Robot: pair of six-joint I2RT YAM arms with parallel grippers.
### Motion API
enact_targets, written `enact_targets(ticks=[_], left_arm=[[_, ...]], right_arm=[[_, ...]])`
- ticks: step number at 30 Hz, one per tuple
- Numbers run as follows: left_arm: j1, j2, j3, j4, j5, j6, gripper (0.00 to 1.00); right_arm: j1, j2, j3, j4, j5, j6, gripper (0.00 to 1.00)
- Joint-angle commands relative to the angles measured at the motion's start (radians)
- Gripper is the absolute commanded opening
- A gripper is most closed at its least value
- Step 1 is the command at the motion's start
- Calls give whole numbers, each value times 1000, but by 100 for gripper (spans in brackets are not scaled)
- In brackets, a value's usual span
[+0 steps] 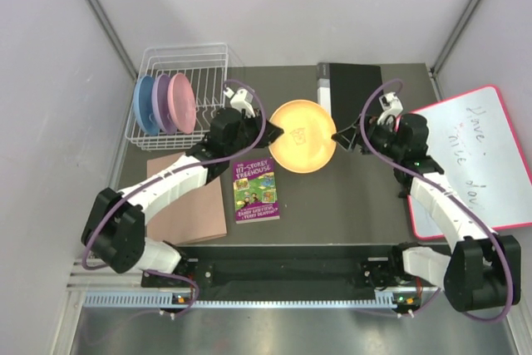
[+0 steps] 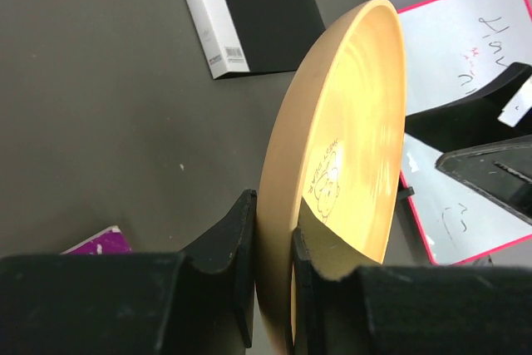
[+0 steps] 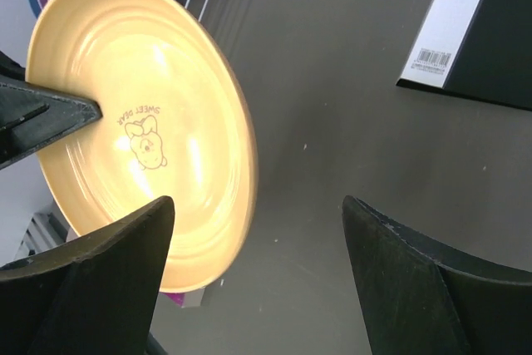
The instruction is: Unload the plates from the dish rack
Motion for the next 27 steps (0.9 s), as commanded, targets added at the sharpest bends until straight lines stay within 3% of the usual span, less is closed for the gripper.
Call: enact_targets(ticks=[1, 8, 9, 12, 14, 15, 19, 20, 23, 24, 26, 27], left_arm=[[-9, 15, 11, 149, 38, -43, 0], [-15, 64, 7, 228, 95, -83, 0], [-17, 70, 9, 237, 104, -84, 0], [-18, 81, 6, 249, 107, -87, 0], [-18, 82, -5, 278, 110, -95, 0], [-18, 82, -8, 283, 113, -98, 0], [-20, 81, -6, 266, 101, -83, 2], [-18, 78, -5, 233, 92, -54, 24], [-18, 52, 20, 90, 0, 40, 42], [-18, 41, 24, 56, -31, 66, 58], [-18, -2, 29, -4, -177, 127, 72], [-18, -37, 27, -39, -230, 149, 86]], right_arm=[[4, 34, -6, 81, -48, 19, 81], [9, 124, -18, 149, -117, 39, 67], [10, 127, -23, 161, -123, 41, 59], [12, 141, -26, 167, -125, 35, 47], [10, 147, -25, 155, -119, 28, 24], [10, 147, -26, 154, -107, 27, 3], [10, 103, -43, 128, -53, 24, 0], [12, 84, -49, 106, -30, 13, 0], [10, 6, -51, -15, 114, -39, 0], [6, -12, -49, -77, 184, -62, 0], [-3, -48, -49, -153, 223, -82, 0], [-11, -57, -52, -182, 243, -94, 0]])
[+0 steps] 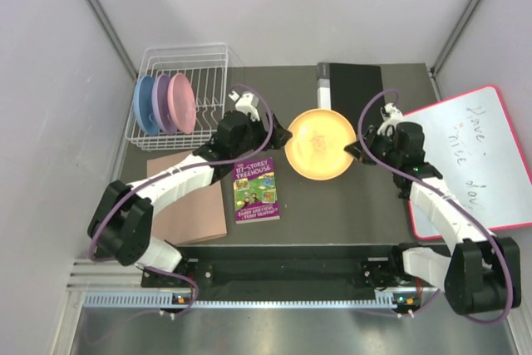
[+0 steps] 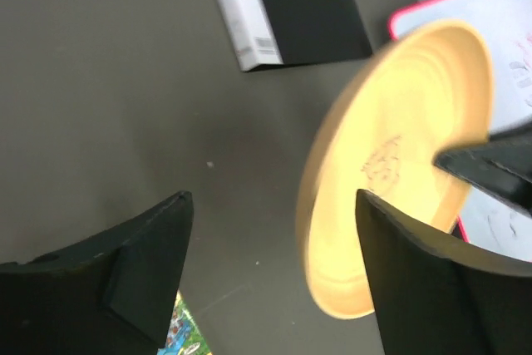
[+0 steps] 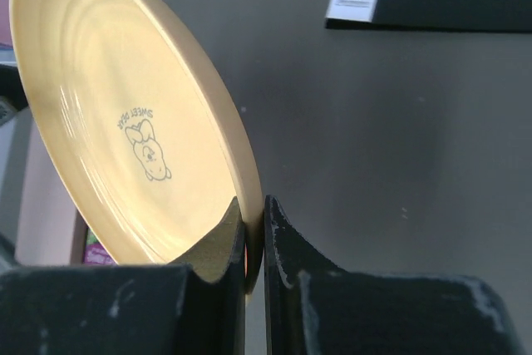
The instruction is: Unload the plates from the dish rack
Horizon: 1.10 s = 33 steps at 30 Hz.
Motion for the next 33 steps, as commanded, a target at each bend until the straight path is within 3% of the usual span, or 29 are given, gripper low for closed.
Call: enact_targets(ticks=[1, 8, 14, 18, 21, 26, 33], left_arm=[[0, -129, 32, -131, -269, 158, 98], [0, -261, 3, -171, -676, 296, 99], [3, -298, 0, -143, -767, 373, 99], [3, -300, -9, -145, -808, 448, 99], [3, -293, -12, -148, -830, 488, 99], [7, -280, -35, -101, -912, 515, 99], [104, -224, -32, -6, -968, 607, 99]], right_arm=[[-18, -80, -2, -176, 158, -81, 0], [-33, -58, -85, -219, 177, -53, 0], [-38, 26, -84, -207, 186, -62, 0], [-39, 73, -70, -207, 206, -64, 18], [-41, 101, -67, -210, 227, -68, 43], [-41, 98, -68, -215, 287, -75, 69], [-41, -59, -1, -310, 429, -111, 74]])
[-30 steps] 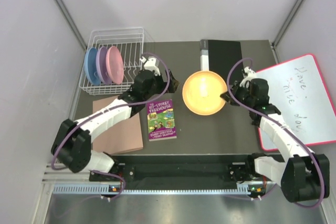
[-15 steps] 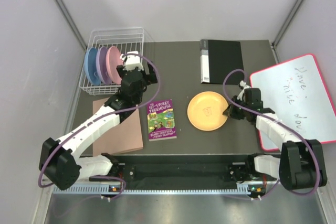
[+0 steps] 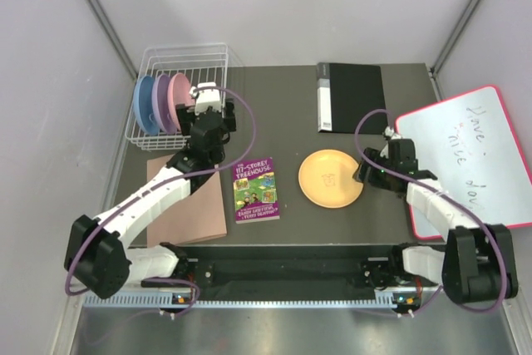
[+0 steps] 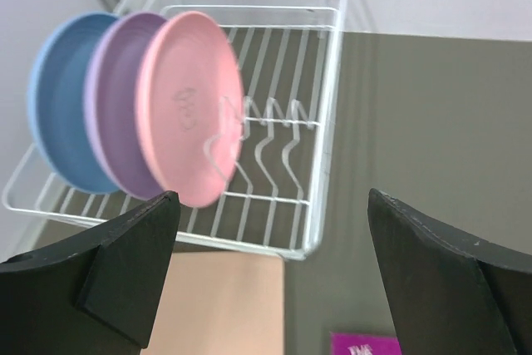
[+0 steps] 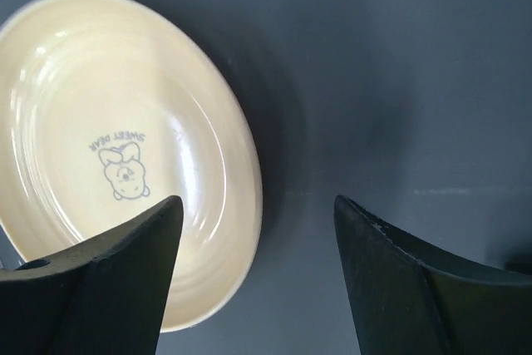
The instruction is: Unload the plates from the dish rack
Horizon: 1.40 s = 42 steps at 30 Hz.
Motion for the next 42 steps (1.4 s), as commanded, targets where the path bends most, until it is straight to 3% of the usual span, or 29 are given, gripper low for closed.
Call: enact_targets(ticks=[1, 5, 9, 16, 19, 24, 27, 33, 39, 42], left_arm=[[84, 54, 17, 115, -76, 71, 99], [204, 132, 60, 135, -18, 82, 99], [329, 196, 123, 80, 114, -17, 99], [382, 325, 227, 65, 163, -9, 98], [397, 370, 253, 69, 173, -15, 93], [416, 422, 293, 55, 143, -18, 71], [420, 442, 302, 55, 117, -23, 63], [423, 468, 307, 45, 79, -17, 61], [423, 471, 295, 39, 44, -15, 48], [423, 456, 275, 52, 28, -11, 31]], right_arm=[[-11, -133, 97, -36, 106, -35, 74], [-11, -184, 153, -70, 88, -45, 74], [-11, -178, 189, -72, 83, -57, 74], [-11, -127, 174, -36, 45, -55, 73], [-11, -118, 162, -21, 45, -54, 71], [-11, -104, 166, -16, 50, -66, 69], [-11, -98, 166, -15, 51, -68, 68], [-11, -84, 169, -12, 50, -75, 68], [-11, -74, 166, -7, 47, -77, 68], [-11, -68, 166, -1, 42, -78, 68]])
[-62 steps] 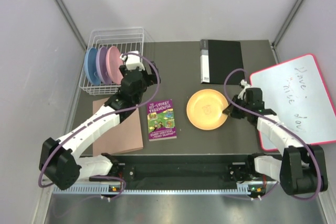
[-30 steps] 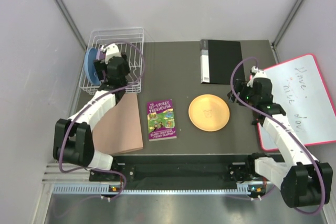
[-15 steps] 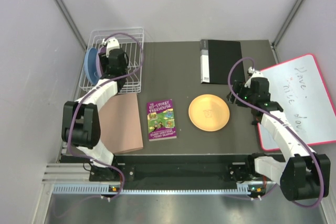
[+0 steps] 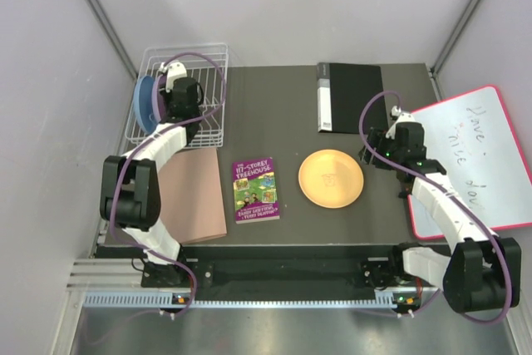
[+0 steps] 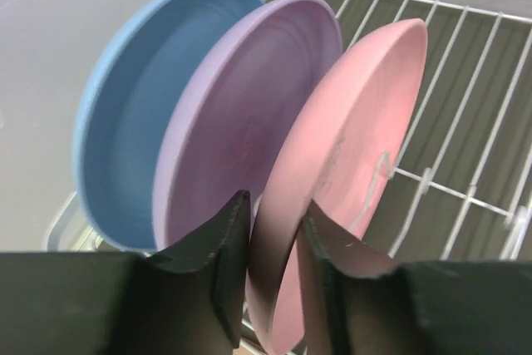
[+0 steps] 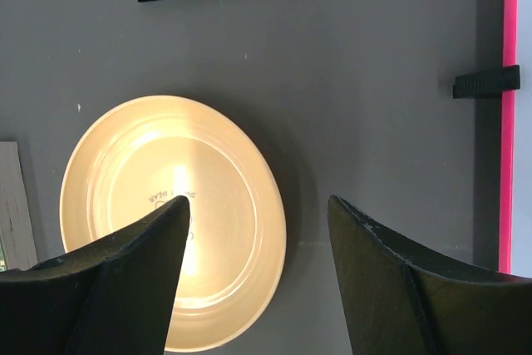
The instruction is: Unload the plates from the dish rack
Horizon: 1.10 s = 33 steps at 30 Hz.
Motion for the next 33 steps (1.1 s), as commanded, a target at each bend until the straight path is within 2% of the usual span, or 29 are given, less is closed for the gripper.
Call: enact_targets(ticks=[1, 5, 8, 9, 14, 18, 33], left_arm=[[4, -27, -9, 28, -28, -8, 27], [3, -40, -8, 11, -12, -5, 22], [0, -53, -12, 0, -23, -7, 4], [-2, -59, -16, 0, -26, -7, 1], [-26, -63, -8, 20, -104, 22, 0], [-80, -37, 20, 69, -277, 133, 0], [-233, -124, 37, 247, -454, 390, 0]], right_arm=[[-10, 10, 5, 40, -19, -19, 68], [-10, 19, 7, 44, -26, -17, 68], [-10, 21, 8, 44, -29, -17, 68], [-10, 21, 7, 43, -31, -17, 67], [-10, 22, 5, 46, -37, -17, 67], [-10, 22, 5, 47, -45, -17, 67], [-11, -21, 2, 34, -54, -12, 68]])
